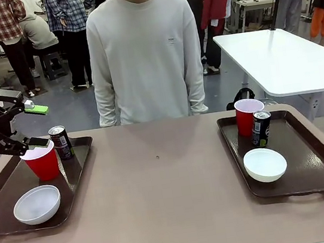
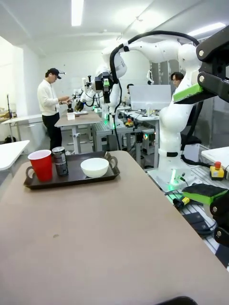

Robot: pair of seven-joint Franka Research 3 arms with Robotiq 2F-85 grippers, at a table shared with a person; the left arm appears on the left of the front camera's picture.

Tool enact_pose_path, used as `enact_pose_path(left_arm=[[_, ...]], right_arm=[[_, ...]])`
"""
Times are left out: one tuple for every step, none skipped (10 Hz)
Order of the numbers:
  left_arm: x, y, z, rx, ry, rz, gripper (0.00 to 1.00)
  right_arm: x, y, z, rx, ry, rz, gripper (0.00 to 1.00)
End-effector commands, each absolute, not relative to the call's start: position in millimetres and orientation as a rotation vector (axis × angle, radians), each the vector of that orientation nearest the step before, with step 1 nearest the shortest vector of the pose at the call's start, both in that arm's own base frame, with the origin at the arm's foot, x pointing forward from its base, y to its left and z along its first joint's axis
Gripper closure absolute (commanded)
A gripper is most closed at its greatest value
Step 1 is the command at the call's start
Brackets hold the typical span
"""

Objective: Prepare tableware on both trays.
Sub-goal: Pick up a Picnic Bowl from the table and place it on a Handle tray.

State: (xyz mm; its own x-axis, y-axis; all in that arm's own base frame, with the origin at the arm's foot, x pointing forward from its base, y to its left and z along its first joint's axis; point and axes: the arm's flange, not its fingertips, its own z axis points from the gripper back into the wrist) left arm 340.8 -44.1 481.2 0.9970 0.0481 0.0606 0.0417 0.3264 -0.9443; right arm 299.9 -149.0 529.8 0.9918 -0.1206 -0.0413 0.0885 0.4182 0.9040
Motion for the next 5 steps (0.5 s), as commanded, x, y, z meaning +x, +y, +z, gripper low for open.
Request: enact_pose_path(left_arm=[[341,-44,481,-1.238,-0.083,0.004,0.11],[336,-5,478,-1.32,-0.053,0.001,0.11],[329,43,471,-1.367,-0.002,-0.011,0.11],[326,74,466,-1.375,0.023,-0.024,0.11],[323,95,462,-1.398,0.02,-0.033,0.11]], right_arm=[[300,-147,531,1.153,-0.036,-0.128,0.1],[300,-147,531,1.153,-0.036,-0.128,0.1],[300,-147,531,1.153,-0.036,-0.128,0.1],[300,-147,531,1.153,-0.036,-0.128,0.1],[300,-147,531,1.153,-0.036,-0.128,0.1]])
